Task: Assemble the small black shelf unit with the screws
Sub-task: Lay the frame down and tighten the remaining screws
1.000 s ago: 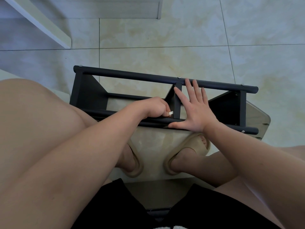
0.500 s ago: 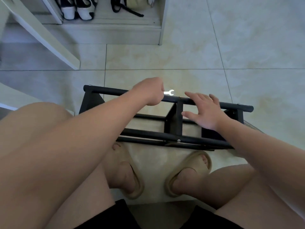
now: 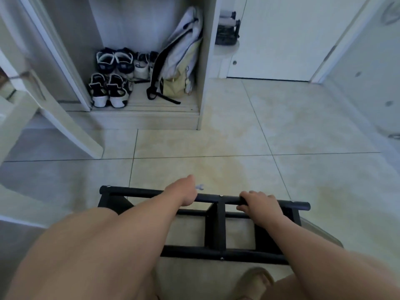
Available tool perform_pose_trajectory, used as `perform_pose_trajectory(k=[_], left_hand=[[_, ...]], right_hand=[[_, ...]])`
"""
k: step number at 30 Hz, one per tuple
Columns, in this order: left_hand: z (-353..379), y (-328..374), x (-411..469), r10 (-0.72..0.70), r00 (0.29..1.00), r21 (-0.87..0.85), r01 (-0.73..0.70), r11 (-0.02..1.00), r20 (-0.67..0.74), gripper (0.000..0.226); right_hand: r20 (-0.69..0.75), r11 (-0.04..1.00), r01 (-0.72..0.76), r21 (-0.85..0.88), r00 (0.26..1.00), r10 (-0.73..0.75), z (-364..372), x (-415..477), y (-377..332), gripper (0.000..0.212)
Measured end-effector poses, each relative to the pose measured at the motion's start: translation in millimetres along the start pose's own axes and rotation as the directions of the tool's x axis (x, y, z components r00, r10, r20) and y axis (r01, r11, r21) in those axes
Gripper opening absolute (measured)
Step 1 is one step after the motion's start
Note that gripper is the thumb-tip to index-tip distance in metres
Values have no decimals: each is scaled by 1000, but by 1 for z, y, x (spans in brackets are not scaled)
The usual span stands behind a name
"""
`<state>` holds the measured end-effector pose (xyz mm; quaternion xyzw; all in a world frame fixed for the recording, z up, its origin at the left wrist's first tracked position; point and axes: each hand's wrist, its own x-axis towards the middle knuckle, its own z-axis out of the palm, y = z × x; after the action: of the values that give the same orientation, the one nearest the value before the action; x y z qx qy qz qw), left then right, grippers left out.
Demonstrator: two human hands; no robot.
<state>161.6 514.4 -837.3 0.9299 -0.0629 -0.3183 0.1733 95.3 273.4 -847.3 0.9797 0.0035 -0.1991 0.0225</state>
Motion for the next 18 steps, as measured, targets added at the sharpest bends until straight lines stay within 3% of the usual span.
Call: perform_pose_trajectory(k=[5, 11, 14, 18], left_hand=[[-24, -3, -18, -5, 991, -4, 5, 1000, -134, 11], [-68, -12, -17, 49, 962, 24, -44, 999, -269, 11], [-91, -16, 0, 88, 941, 60, -72, 996, -327, 9], [-96, -31, 38, 76, 924, 63, -56, 996, -374, 7]], right_hand=[[-151, 999, 48, 0, 987, -47, -23, -16, -15, 32], [-119, 974, 175, 146, 980, -158, -70, -5, -19, 31], [-188, 959, 190, 211, 971, -151, -82, 19, -24, 26], [-242, 956, 238, 169, 951, -194, -69, 66, -28, 27]])
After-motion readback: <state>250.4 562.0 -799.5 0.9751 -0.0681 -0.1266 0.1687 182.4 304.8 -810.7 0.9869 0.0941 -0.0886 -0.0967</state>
